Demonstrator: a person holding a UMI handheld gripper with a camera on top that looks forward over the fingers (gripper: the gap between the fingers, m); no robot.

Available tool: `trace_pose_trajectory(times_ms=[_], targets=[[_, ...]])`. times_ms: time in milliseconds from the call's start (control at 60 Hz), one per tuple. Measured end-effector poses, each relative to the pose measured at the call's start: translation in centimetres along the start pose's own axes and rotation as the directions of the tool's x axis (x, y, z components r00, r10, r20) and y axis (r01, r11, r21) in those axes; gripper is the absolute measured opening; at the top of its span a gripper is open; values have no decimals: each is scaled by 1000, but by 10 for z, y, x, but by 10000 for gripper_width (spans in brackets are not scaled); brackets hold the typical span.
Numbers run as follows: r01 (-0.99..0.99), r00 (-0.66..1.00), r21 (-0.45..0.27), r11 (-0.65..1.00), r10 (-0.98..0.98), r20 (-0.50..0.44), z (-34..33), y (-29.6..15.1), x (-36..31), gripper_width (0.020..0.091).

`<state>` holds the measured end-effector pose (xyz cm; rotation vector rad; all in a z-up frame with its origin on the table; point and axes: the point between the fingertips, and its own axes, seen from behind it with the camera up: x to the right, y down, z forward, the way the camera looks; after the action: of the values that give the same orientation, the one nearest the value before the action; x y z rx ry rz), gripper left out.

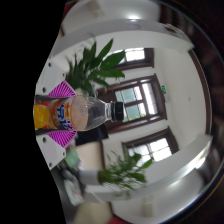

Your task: Pour water

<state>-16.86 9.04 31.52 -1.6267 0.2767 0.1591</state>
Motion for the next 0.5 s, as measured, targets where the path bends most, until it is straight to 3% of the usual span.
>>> trace_pose_trajectory(times_ms=[100,200,500], targets=[[184,973,2,983,-181,-142,8,-9,52,388],[252,945,-16,968,-250,-210,29,-3,103,388],[235,926,-134,963,-263,-271,67,83,206,407]])
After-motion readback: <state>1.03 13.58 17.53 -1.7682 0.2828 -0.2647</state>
